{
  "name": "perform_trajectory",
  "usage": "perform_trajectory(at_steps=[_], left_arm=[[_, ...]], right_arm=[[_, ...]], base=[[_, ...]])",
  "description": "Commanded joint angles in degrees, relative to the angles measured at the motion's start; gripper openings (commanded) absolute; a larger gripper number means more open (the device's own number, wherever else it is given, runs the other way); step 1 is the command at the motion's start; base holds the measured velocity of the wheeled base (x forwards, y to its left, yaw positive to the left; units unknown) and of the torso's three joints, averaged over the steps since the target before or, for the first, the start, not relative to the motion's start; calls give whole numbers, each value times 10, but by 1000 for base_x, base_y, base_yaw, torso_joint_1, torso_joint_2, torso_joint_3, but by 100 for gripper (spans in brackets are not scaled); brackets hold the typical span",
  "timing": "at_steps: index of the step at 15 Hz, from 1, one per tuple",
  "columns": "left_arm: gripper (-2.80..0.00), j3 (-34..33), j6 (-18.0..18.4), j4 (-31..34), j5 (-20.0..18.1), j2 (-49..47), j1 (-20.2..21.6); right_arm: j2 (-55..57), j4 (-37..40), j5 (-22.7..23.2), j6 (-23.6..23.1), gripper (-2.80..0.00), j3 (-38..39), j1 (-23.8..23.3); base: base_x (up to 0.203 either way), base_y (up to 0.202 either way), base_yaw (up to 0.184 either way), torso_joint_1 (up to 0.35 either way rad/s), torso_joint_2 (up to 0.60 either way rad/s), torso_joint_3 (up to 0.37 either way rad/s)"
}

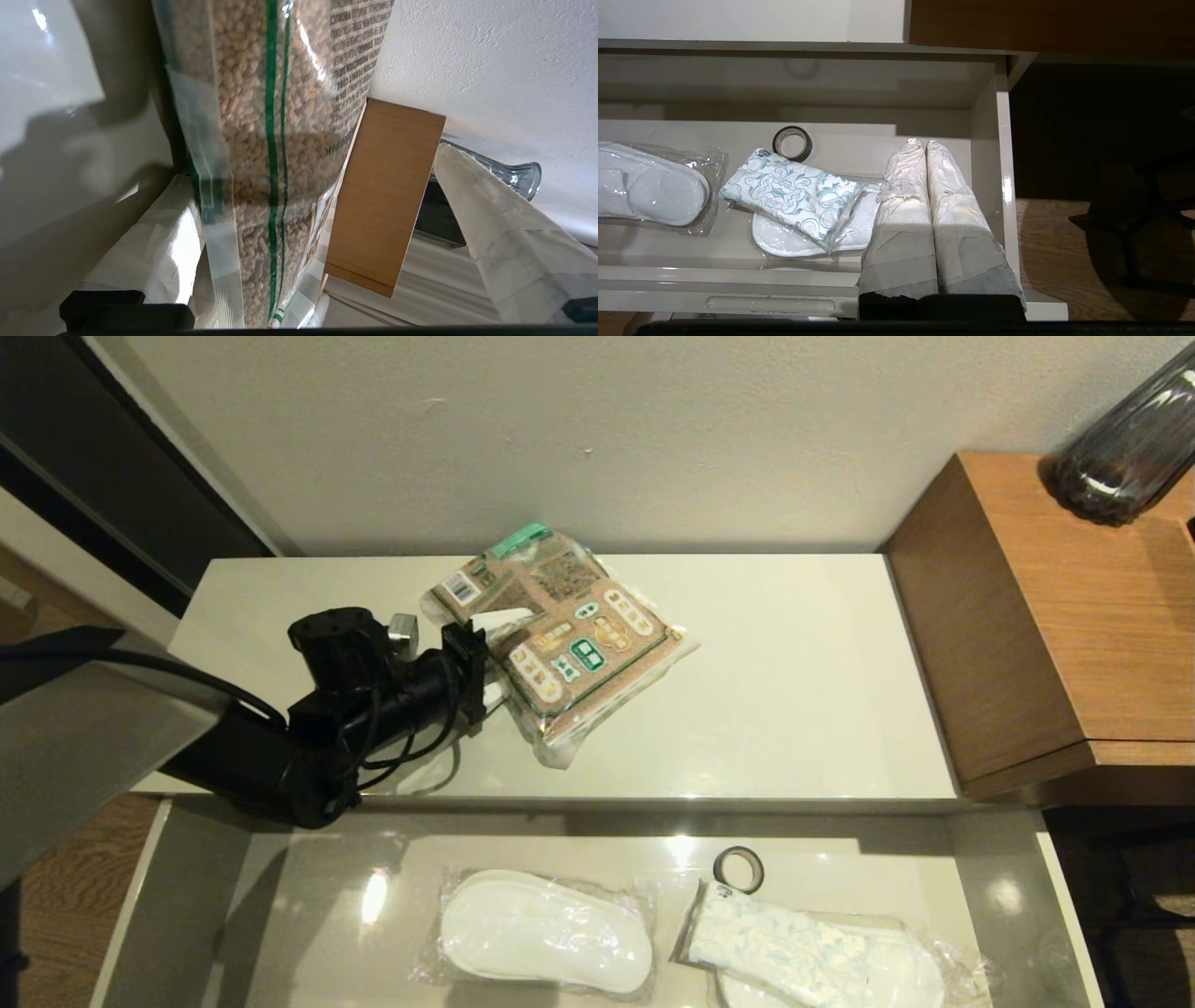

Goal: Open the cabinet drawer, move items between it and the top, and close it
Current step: Pick up the solid drinks on the table

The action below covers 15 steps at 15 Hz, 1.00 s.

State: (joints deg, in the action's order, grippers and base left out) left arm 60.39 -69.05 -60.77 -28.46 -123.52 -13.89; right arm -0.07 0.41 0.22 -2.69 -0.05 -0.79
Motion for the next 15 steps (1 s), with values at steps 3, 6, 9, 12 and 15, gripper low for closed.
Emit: perform_trajectory(at_steps=[3, 6, 9, 12, 15], left_arm=[[0, 12, 27, 1, 2, -33, -7], [0, 21, 30, 12, 2, -35, -8], [0, 37, 31, 33, 3, -34, -8], [-280, 39, 33, 40, 11, -33, -9], [-280, 25, 39, 42, 9, -23, -9]], right_arm=[[1, 0, 0, 0, -280, 0, 0], [1, 0, 0, 0, -280, 0, 0], [1, 0, 0, 0, -280, 0, 0], [1, 0, 0, 0, -280, 0, 0], [1, 0, 0, 0, -280, 0, 0]], base=[[0, 0, 0, 0, 0, 0], [0, 0, 0, 0, 0, 0], [0, 0, 0, 0, 0, 0], [0, 0, 0, 0, 0, 0], [0, 0, 0, 0, 0, 0]])
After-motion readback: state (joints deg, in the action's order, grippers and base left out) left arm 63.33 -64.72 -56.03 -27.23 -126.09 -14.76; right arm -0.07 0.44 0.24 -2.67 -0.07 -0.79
